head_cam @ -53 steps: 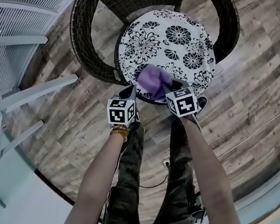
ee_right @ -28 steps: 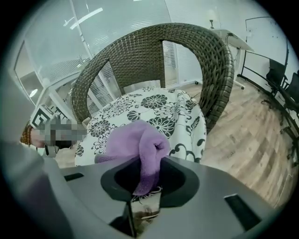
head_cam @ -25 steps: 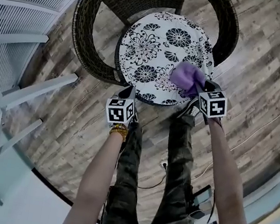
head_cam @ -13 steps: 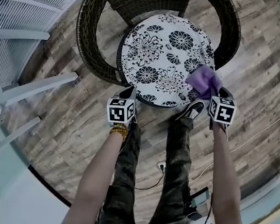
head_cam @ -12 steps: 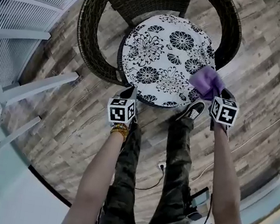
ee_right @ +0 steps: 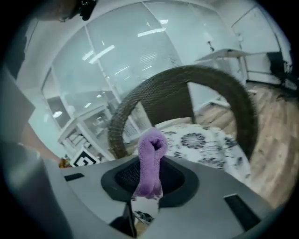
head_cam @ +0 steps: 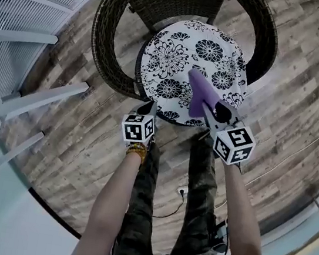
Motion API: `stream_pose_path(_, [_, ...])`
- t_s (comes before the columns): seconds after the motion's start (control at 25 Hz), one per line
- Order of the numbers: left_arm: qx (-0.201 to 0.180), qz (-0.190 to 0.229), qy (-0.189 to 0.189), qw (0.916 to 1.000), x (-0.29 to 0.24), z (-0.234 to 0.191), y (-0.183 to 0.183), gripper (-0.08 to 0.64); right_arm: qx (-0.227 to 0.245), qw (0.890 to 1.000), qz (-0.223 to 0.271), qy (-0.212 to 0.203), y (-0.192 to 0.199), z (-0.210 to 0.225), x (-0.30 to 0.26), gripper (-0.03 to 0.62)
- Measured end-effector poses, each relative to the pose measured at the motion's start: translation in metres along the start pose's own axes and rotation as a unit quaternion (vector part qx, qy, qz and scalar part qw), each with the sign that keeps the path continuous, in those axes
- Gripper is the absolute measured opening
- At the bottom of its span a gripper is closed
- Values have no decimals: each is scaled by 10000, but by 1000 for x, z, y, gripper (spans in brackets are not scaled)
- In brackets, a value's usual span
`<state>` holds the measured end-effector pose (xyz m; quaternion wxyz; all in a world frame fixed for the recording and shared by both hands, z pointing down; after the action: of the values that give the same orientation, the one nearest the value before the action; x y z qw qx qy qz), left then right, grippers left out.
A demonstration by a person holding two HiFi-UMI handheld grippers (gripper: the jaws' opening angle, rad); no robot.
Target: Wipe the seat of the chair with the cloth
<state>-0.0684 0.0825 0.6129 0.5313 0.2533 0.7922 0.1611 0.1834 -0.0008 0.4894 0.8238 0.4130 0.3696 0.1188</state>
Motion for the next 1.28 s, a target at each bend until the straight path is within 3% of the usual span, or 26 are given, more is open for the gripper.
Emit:
stream_pose_path(0.12, [44,-20,57,10000,-1,-2,-1,17,-750,9916,-128,-1042,4,-32,-54,92])
stream_pose_path(0.2, [130,-25,75,9999,0,-2,-1,17,-1275,9830,-322,-1282,12,-43,-86,92])
stream_pose_path(0.36, [253,-57,139,9996,-5,-4,-5,17,-686,9853,-1142,-1068,34,-50,-134,92])
stream_pose_path(0.48, [313,-128,204,9992,-5,-5,-5,17,-433,9801,-1629,-1044,52,-52,-150,94])
stream_pose_path(0.64, [338,-101,223,9991,-4,-6,-4,17,-151,9756,-2070,-715,64,-43,-158,95])
stream_pose_path(0.88, [424,-26,224,9988,-4,-7,-4,17,-7,9756,-2150,-436,59,-29,-157,94])
stream_pose_path(1.04, [473,-29,196,9987,-4,-8,-3,15,-95,9774,-2110,24,56,1,-148,91])
stream_pose_path(1.16, [547,-33,156,9984,-4,-8,-3,15,-250,9765,-2140,6,54,18,-144,92])
stream_pose_path(1.28, [524,-53,180,9985,-5,-8,-4,15,63,9752,-2213,-40,51,21,-142,92])
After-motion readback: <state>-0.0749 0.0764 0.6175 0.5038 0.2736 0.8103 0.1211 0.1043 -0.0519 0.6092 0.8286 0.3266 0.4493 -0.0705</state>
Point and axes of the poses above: the fingertips, and each gripper's own axes: x backward along the fingers, z to its right, y out of its underside, the point moved 9 cm from there along x, backward along the fingers, and after that the axes turned 6 degrees about z, right-handed, at the moved point
